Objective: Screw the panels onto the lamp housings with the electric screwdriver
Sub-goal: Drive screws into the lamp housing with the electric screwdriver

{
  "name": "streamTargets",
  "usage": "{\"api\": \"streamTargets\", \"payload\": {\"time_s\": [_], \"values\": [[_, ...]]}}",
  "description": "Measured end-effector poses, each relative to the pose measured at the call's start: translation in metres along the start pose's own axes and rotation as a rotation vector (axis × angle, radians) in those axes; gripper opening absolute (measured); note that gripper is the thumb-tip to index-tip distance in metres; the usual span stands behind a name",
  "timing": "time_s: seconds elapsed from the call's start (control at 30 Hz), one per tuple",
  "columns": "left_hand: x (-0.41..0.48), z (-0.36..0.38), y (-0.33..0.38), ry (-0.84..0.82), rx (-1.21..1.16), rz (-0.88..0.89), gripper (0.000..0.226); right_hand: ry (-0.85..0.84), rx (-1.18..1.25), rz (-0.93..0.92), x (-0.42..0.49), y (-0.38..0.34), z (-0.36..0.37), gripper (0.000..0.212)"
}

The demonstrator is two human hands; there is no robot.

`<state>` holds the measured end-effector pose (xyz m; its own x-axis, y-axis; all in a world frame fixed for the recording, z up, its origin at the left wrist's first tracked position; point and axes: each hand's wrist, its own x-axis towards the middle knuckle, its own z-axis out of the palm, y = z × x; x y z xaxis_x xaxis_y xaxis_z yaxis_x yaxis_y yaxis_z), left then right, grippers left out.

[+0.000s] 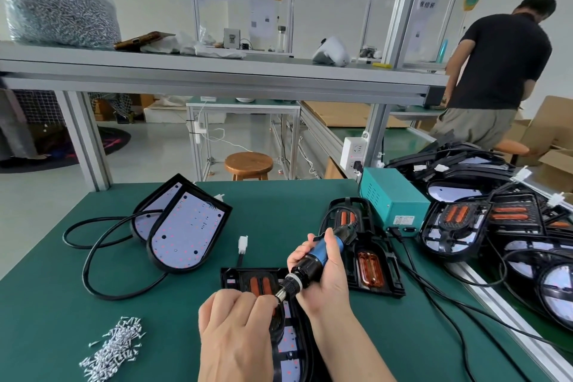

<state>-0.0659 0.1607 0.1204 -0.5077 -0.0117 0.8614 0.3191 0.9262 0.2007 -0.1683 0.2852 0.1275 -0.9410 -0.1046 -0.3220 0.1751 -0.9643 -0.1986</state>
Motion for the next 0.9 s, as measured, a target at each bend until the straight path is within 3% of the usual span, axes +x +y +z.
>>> {"api": "streamTargets", "payload": {"time_s": [0.9], "values": [[0.0039, -0.0042, 0.0089, -0.027, 0.033, -0.037, 0.030, -0.014, 0.044, 0.003, 0.0018, 0.0005, -0.0045, 0.037]]}}
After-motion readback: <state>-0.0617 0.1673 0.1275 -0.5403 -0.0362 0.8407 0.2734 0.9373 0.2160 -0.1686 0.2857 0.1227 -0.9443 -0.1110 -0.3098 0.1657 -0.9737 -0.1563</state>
